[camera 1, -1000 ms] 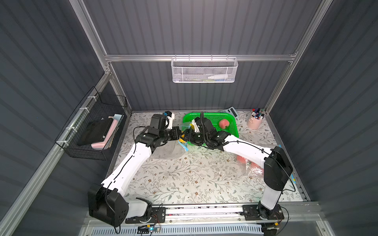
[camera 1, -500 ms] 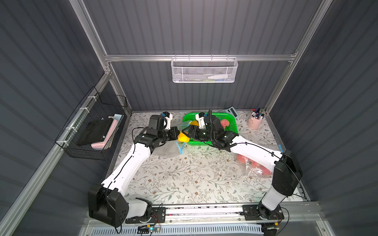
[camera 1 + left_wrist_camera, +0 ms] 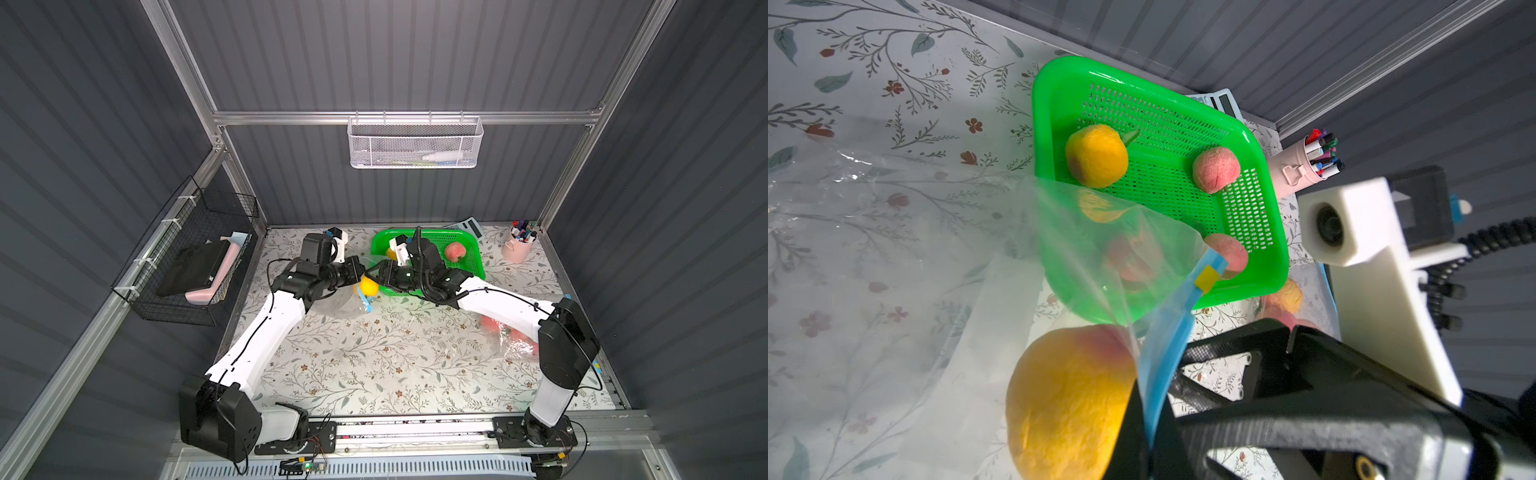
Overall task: Place the peach in a zip-top bag and seal the zipper
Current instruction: Place the peach in the zipper food storage bag.
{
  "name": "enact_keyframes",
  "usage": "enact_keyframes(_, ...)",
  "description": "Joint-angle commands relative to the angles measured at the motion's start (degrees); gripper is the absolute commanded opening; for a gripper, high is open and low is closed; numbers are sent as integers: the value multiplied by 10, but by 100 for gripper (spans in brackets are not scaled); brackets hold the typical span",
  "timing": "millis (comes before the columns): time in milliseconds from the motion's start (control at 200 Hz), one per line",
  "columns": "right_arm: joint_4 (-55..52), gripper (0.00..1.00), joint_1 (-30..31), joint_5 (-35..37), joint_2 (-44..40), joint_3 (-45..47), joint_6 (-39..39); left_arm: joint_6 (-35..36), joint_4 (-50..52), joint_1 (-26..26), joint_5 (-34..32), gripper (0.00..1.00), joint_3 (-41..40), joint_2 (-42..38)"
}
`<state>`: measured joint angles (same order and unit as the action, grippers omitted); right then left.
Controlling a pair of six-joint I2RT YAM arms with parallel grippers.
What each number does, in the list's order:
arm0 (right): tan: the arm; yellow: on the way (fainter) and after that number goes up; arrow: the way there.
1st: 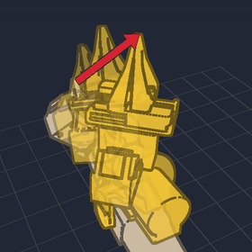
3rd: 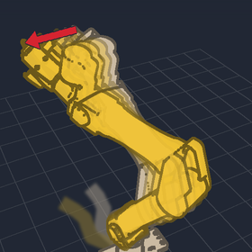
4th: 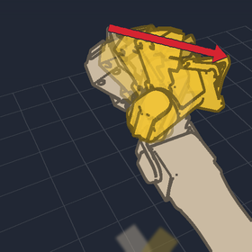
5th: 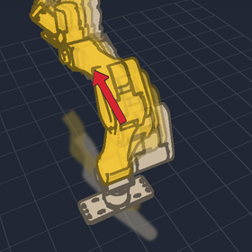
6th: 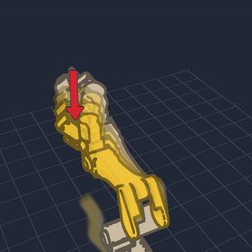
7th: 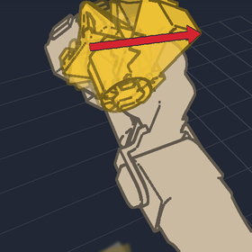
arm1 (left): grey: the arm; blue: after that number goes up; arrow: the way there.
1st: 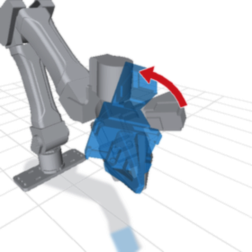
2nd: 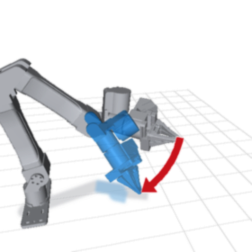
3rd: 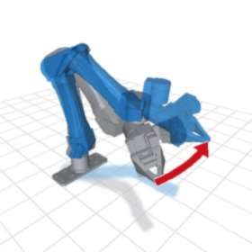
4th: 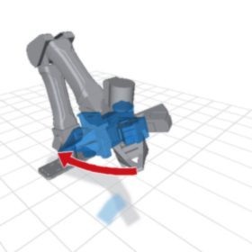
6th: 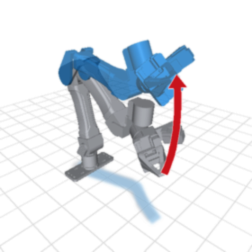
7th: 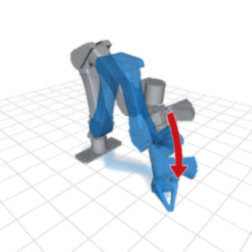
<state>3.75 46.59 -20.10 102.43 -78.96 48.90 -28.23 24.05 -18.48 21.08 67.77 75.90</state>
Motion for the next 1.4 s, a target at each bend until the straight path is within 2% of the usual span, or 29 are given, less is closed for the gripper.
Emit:
enact_keyframes(0,51,53,-3,5,-10,5,19,-14,-2,0,6,0,2,-5)
enact_keyframes(365,96,51,-24,10,-35,30,30,-66,-11,8,-5,0,-8,5)
enact_keyframes(625,94,55,-45,15,-36,25,27,-132,-33,12,-8,0,-3,40)
enact_keyframes(851,32,62,-64,67,-45,41,10,-143,-46,14,-12,0,9,66)
enact_keyframes(986,56,62,-73,59,-53,89,26,-143,-45,14,-11,0,12,66)
enact_keyframes(1196,123,69,-68,-32,-38,136,68,-148,-46,15,-3,0,15,66)
enact_keyframes(1396,165,64,-47,-74,-6,124,79,-146,-42,15,3,0,21,58)
